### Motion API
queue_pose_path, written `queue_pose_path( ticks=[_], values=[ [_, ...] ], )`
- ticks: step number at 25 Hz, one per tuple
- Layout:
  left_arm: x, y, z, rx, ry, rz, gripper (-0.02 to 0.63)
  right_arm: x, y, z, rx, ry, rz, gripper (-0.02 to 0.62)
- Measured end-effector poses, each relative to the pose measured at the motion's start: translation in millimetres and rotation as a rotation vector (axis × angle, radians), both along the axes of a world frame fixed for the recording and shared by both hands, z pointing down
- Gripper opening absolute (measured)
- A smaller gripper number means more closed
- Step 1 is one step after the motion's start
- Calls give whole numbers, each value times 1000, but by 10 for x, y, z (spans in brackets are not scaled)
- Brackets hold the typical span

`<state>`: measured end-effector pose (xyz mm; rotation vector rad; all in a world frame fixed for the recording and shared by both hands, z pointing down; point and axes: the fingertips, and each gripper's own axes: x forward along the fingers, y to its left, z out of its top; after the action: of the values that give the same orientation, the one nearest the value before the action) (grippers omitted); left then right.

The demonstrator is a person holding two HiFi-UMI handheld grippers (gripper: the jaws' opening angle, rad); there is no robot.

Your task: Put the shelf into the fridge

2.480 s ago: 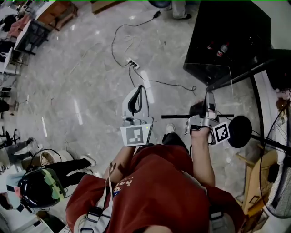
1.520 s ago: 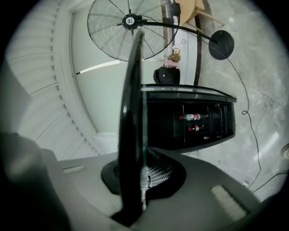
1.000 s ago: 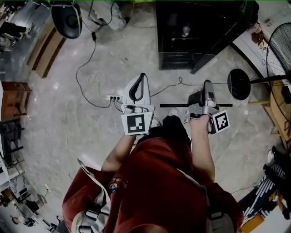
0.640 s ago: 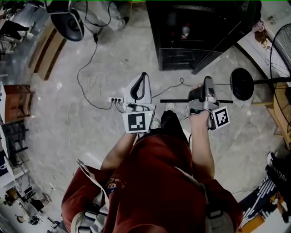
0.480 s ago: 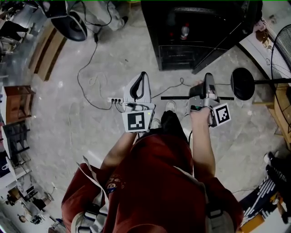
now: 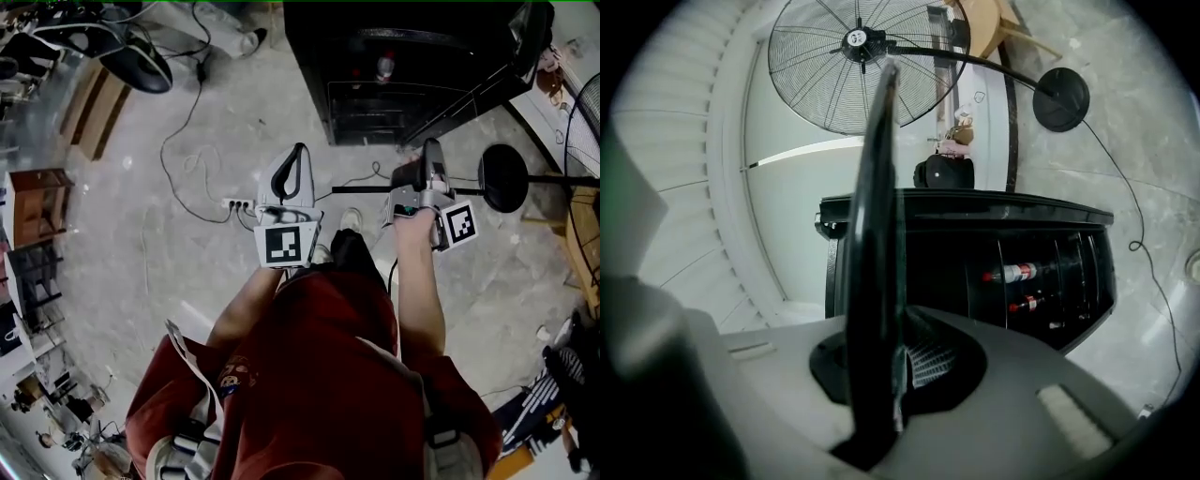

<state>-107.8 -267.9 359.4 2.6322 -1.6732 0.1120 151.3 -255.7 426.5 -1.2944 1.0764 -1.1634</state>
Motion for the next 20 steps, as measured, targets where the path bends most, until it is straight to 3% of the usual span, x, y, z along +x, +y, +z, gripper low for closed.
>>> queue_pose_path(
  ticks=[20],
  values=[
    [204,-353,124,-19,-37,-5,5,107,-1042,196,16,11,-32,6]
  ],
)
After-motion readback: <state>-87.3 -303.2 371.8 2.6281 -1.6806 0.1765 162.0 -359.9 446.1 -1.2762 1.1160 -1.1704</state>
